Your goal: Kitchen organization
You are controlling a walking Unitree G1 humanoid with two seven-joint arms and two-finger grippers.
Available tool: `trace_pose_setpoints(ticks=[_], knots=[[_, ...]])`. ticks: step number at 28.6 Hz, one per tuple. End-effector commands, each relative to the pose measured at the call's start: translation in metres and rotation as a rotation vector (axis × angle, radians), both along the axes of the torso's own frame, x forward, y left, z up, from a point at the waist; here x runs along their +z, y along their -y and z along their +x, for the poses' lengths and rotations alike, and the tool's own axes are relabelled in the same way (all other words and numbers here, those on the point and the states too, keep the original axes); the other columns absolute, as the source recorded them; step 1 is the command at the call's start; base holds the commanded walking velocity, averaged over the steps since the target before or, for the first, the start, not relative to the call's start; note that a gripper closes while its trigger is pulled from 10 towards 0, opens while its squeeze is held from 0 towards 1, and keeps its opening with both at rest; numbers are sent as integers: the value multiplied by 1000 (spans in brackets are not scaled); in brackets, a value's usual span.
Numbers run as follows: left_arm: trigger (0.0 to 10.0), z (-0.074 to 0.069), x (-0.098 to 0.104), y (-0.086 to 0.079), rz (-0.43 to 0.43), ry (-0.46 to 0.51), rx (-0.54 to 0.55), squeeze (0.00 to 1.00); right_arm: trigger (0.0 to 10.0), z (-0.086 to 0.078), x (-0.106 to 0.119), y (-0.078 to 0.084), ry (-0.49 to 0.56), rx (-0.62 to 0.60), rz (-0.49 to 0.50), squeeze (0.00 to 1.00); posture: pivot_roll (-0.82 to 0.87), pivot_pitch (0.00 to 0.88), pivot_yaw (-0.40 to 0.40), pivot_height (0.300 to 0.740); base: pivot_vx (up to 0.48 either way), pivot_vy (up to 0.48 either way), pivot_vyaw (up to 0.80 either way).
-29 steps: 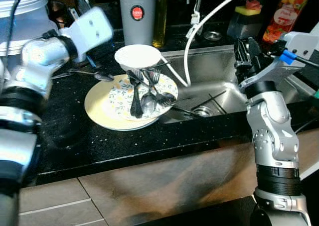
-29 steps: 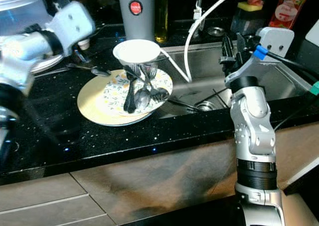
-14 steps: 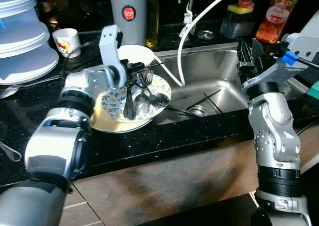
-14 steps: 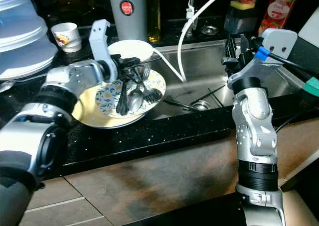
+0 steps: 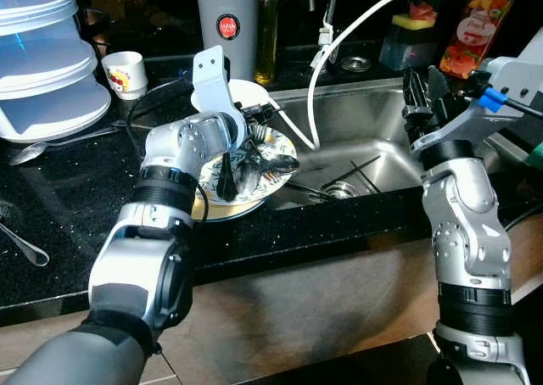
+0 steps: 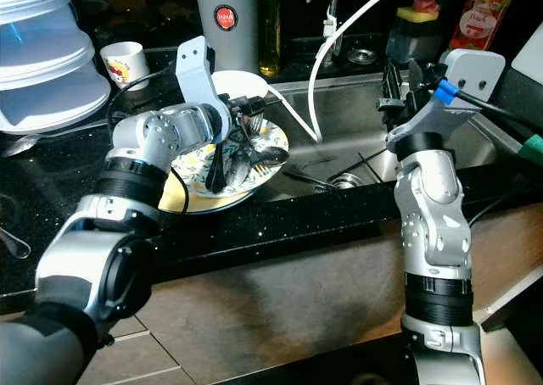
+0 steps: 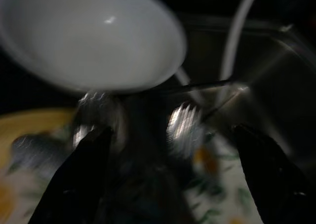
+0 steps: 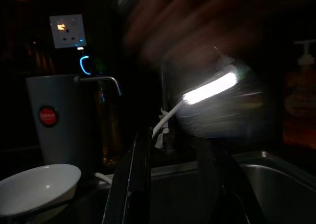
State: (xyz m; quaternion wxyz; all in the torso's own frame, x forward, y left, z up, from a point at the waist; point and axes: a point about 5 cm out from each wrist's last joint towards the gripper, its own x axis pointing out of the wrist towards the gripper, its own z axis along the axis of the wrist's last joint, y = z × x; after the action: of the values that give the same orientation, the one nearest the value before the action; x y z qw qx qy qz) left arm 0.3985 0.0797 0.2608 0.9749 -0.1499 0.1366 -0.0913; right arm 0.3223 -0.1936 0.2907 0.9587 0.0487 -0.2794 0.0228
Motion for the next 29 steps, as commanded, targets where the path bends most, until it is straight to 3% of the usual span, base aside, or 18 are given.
trace_pose_setpoints(ticks=[1, 6, 11, 14, 19, 24, 29], knots=[[10000, -5, -5, 4, 70, -7, 62, 0, 10000, -1, 2, -1, 7, 5, -5, 0, 6, 15, 22, 740, 0, 0, 0], [10000, -12, -7, 6, 105, -11, 157, 0, 10000, -1, 2, -2, 7, 10, -6, 0, 10, 16, 21, 740, 0, 0, 0], [10000, -27, -20, 10, 73, -92, 222, 0, 10000, -1, 2, -2, 7, 10, -8, 0, 12, 15, 20, 740, 0, 0, 0], [10000, -31, -13, 7, 90, -45, 261, 0, 10000, -1, 2, -1, 8, 8, -9, 0, 12, 15, 20, 740, 0, 0, 0], [10000, -40, -18, 11, 100, -74, 247, 0, 10000, -1, 2, -1, 6, 9, -11, 0, 8, 12, 23, 740, 0, 0, 0], [10000, -34, -46, 13, 85, -196, 247, 0, 10000, 0, 2, -2, 10, 11, -8, 0, 8, 0, 26, 740, 0, 0, 0], [10000, -27, -59, 14, 117, -217, 227, 0, 10000, 0, 3, -2, 13, 11, -8, 0, 6, 0, 27, 740, 0, 0, 0]])
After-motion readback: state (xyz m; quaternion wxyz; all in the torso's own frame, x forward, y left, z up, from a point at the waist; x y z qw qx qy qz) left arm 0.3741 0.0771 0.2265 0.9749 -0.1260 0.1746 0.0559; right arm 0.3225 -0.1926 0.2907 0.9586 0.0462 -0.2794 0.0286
